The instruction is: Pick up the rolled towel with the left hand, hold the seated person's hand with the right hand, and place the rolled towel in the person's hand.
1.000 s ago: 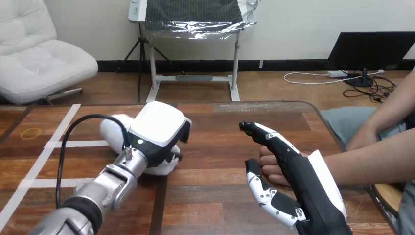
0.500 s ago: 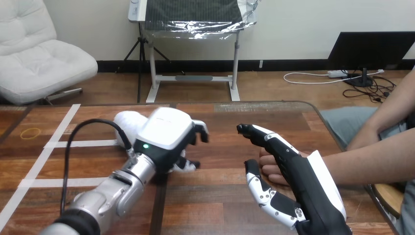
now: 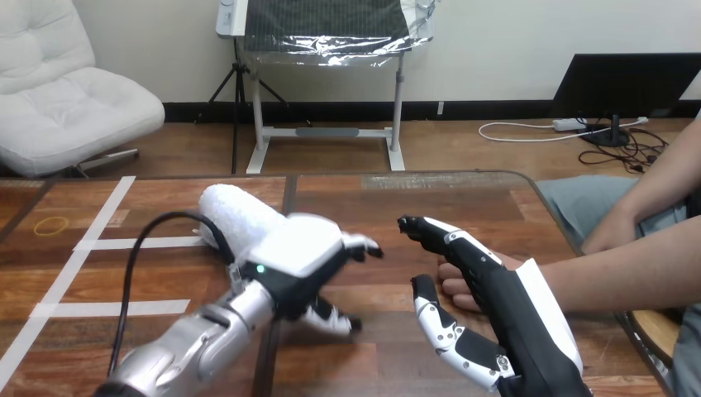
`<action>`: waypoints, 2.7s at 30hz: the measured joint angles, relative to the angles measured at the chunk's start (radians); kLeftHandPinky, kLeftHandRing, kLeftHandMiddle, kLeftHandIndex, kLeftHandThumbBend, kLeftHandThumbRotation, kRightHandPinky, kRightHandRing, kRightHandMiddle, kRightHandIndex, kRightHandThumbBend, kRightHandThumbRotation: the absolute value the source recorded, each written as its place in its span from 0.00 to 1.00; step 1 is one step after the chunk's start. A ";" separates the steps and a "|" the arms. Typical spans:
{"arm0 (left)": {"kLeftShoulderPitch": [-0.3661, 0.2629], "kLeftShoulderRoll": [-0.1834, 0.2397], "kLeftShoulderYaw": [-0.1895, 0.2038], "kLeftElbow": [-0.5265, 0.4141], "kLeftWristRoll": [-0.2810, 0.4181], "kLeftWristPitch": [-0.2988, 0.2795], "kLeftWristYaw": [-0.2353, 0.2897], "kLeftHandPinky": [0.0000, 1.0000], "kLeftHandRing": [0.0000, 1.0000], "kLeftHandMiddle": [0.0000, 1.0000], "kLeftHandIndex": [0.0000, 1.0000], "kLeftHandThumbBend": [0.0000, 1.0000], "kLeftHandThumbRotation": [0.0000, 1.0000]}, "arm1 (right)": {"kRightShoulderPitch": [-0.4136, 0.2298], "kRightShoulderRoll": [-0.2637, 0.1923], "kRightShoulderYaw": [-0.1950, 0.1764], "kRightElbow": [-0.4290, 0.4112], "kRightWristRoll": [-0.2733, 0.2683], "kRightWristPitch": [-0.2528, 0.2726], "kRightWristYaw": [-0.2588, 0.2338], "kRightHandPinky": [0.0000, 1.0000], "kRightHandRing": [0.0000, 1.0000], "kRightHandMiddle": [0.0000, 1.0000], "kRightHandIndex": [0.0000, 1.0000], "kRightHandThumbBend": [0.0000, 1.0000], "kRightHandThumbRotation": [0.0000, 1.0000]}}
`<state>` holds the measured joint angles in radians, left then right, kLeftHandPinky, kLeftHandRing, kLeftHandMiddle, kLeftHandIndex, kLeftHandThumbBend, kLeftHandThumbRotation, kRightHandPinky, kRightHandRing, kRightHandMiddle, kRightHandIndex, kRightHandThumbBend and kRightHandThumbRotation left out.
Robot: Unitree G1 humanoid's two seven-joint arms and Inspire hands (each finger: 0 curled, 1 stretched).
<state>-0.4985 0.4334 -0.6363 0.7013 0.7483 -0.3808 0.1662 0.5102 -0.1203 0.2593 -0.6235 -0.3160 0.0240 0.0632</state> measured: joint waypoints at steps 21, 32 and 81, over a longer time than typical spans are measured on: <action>0.122 0.138 0.070 -0.315 -0.071 0.021 -0.386 1.00 1.00 1.00 1.00 0.87 0.30 | -0.002 -0.002 0.000 0.000 0.000 0.014 0.006 0.94 0.89 0.87 0.82 0.09 0.00; 0.102 0.243 0.119 -0.463 0.016 0.054 -0.515 1.00 1.00 1.00 1.00 0.90 0.25 | -0.016 -0.002 -0.001 0.000 -0.001 0.016 0.013 0.93 0.89 0.88 0.82 0.08 0.00; -0.077 0.253 0.129 -0.299 0.334 0.068 -0.328 1.00 1.00 0.99 0.96 0.92 0.15 | -0.079 -0.001 0.001 0.000 -0.008 0.018 0.013 0.95 0.91 0.91 0.85 0.06 0.00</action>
<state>-0.5754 0.6861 -0.5071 0.4020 1.0823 -0.3130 -0.1616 0.4315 -0.1217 0.2598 -0.6233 -0.3239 0.0418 0.0767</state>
